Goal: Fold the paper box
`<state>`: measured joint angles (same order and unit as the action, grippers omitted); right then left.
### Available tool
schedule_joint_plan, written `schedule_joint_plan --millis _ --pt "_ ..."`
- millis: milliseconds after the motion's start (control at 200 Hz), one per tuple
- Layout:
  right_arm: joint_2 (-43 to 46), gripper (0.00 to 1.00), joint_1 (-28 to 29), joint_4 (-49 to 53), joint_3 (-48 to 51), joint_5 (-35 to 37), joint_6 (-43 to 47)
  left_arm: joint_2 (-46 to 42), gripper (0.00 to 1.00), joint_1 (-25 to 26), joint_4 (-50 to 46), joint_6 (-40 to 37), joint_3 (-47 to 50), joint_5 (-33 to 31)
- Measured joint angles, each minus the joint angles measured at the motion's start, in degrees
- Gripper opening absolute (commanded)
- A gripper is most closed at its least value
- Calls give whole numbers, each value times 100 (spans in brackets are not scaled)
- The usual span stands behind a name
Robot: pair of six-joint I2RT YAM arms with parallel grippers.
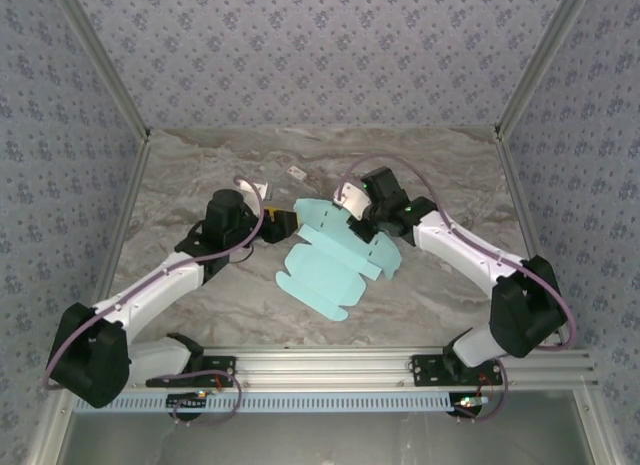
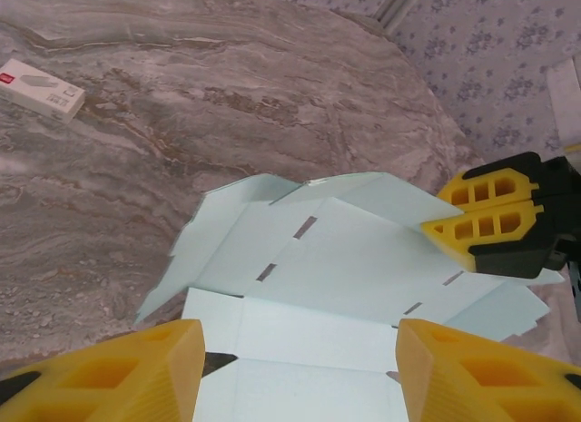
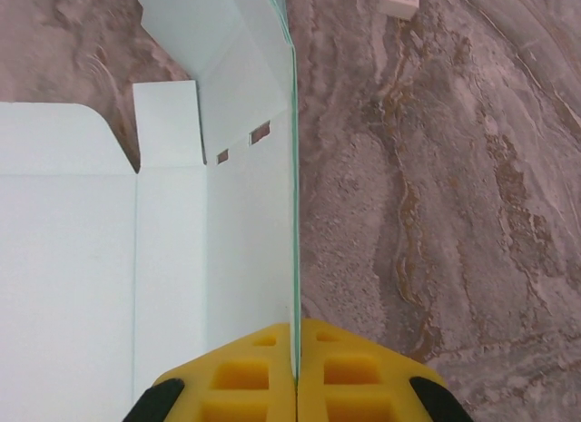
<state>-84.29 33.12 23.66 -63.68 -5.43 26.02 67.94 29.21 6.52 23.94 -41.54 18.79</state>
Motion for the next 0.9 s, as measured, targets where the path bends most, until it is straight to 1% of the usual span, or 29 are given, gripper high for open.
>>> schedule_joint_plan --millis 160,275,410,550,695,840,899 --pt "131 0 -254 603 -538 -737 -129 -221 61 -177 -516 -319 -264 186" --pt "236 0 -439 997 -911 -1290 -166 -326 61 -260 -835 -544 -398 376" --pt "299 0 -608 1355 -1169 -1845 -166 -328 62 -258 -935 -616 -470 780" --pt "299 0 -728 1574 -1266 -2166 -181 -243 61 -245 -935 -625 -470 1023" --pt "297 0 -800 1681 -1322 -2347 -278 -13 62 -142 -940 -710 -470 966" --pt "264 0 -815 1744 -1432 -2455 -358 203 62 208 -979 -940 -470 634" --pt "249 0 -813 1751 -1449 -2492 -378 273 62 280 -986 -1003 -470 466"
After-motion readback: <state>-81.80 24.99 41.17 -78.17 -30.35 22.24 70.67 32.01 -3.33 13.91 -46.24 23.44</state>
